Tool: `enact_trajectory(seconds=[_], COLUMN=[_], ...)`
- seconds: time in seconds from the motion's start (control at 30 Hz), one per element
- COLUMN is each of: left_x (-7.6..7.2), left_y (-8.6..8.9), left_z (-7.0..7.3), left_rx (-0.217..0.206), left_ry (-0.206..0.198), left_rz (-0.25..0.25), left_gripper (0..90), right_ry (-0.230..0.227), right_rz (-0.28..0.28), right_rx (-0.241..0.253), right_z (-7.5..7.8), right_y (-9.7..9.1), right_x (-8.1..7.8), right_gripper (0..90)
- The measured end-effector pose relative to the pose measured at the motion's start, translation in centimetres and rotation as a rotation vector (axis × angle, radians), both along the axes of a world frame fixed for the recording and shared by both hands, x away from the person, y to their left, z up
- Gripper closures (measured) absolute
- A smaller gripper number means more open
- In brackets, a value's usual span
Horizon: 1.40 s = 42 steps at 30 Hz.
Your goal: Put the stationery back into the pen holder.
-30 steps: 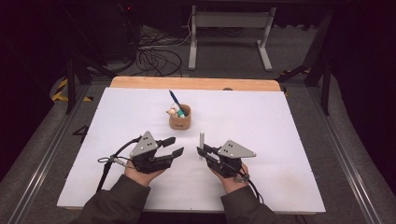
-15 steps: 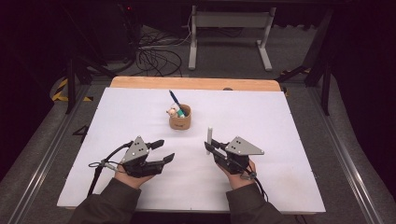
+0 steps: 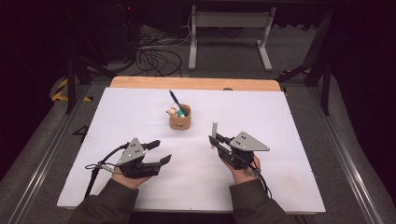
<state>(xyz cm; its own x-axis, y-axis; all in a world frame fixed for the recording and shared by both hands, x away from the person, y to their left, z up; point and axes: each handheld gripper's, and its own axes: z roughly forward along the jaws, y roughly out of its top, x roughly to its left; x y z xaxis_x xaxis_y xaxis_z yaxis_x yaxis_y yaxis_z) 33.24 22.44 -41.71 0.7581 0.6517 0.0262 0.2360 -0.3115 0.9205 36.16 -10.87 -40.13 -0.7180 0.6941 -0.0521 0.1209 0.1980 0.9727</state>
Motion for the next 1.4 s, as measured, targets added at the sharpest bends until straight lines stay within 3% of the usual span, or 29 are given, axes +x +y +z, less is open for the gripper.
enact_trajectory(seconds=[0.7,1.1,1.4], left_x=[0.1,0.1,0.2], left_y=[1.5,1.8,2.1], left_z=[-0.3,-0.5,-0.5], left_rx=[-0.009,-0.022,-0.026], left_ry=[0.01,0.02,0.02], left_rz=[0.022,0.025,0.03], left_gripper=[29.5,29.5,29.3], right_ry=[-0.093,-0.101,-0.09], right_rz=[0.0,0.035,0.051], right_rx=[-0.004,-0.036,-0.037], right_z=[3.5,4.5,4.9], right_y=[2.3,4.9,7.4], right_x=[1.8,3.5,5.9], right_gripper=[79.1,79.1,79.0])
